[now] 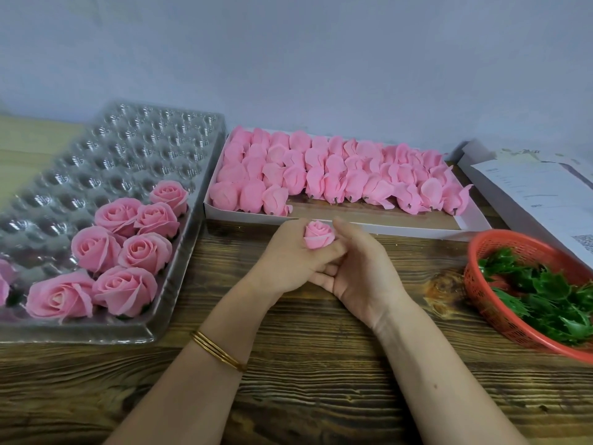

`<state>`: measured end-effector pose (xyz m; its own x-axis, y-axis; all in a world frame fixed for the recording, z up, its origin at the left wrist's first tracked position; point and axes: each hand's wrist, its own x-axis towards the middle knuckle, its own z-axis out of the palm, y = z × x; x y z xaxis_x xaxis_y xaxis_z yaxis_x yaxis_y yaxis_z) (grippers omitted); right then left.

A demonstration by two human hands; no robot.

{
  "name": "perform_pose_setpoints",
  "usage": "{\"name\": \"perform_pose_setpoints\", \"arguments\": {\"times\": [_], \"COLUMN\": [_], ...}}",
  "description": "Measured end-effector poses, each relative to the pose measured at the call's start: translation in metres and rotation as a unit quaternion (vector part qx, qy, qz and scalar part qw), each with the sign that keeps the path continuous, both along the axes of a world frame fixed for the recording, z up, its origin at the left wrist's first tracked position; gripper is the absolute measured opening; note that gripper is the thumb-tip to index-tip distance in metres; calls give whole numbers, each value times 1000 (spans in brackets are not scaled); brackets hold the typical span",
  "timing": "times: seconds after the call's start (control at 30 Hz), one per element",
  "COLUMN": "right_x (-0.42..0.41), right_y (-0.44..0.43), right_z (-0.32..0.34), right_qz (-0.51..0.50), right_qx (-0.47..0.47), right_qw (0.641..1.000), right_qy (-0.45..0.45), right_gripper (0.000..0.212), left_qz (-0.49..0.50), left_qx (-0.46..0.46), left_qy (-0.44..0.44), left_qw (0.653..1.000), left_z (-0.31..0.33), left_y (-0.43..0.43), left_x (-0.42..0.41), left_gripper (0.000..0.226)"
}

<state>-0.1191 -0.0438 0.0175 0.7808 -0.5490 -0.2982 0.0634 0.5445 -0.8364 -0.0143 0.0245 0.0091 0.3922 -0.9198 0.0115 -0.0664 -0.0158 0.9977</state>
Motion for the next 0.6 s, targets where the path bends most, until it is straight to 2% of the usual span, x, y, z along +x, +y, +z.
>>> {"name": "perform_pose_setpoints", "arguments": {"times": [0.07, 0.27, 0.43, 0.6], "right_x": [1, 0, -1, -1], "right_y": [1, 1, 0, 0], "right_z": [0, -1, -1, 0], "right_qz": [-5, -9, -8, -11], "right_qx": [-10, -7, -5, 1], "right_qw": [1000, 1000, 999, 999], "right_qy": [9, 25, 30, 39], "right_gripper": [41, 30, 18, 15], "left_qz": [-2, 4, 11, 9], "left_qx": [1, 3, 18, 9], "left_qy": [-12, -87, -89, -114], "left_qw": [1000, 996, 996, 993], "left_z": [-1, -2, -4, -3], "left_y": [-1, -1, -2, -2], "left_x": [-1, -1, -2, -6], "left_gripper": [3, 7, 16, 20]}}
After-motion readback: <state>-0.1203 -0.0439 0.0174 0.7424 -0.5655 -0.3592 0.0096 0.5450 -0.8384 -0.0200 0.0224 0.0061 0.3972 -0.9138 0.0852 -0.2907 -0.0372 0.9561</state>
